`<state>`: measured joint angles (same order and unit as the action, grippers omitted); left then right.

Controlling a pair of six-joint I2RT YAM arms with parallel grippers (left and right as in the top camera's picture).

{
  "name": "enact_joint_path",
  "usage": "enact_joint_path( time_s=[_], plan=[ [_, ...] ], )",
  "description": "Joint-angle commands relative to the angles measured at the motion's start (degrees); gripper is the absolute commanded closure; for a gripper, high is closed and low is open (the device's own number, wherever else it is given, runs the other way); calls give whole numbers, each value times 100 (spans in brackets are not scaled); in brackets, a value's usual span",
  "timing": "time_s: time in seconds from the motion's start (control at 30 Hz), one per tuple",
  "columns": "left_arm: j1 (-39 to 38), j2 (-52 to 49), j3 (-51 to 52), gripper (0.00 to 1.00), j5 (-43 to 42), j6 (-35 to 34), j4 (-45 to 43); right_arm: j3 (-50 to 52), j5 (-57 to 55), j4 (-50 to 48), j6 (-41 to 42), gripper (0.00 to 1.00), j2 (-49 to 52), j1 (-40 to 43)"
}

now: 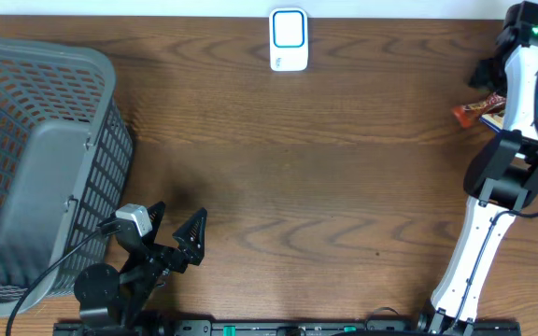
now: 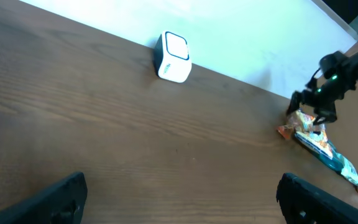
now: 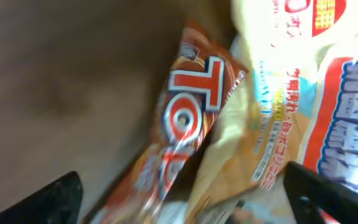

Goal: Scan the item barcode

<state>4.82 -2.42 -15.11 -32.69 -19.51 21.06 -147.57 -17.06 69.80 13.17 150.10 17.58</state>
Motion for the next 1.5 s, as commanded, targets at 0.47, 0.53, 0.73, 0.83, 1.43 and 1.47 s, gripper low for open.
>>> enact_joint_path(
  time_s=[0.47, 0.53, 0.73, 0.83, 1.43, 1.47],
  plan=[
    [20, 31, 2, 2, -31, 13, -7, -55, 2192, 789, 415, 1, -4369, -564],
    [20, 31, 2, 2, -33, 13, -7, -55, 2194, 1137, 417, 1, -4920, -581],
    [20, 31, 2, 2, -33, 13, -7, -55, 2153, 1722, 413, 1, -6019, -579],
    [20, 31, 2, 2, -33, 13, -7, -55, 2155, 1886, 413, 1, -6540, -579],
    [20, 31, 2, 2, -33, 13, -7, -48, 2184, 2747, 400, 1, -8588, -592],
    [20, 31, 2, 2, -33, 13, -9, -48, 2223, 2750, 396, 1, -8660, -592]
  ],
)
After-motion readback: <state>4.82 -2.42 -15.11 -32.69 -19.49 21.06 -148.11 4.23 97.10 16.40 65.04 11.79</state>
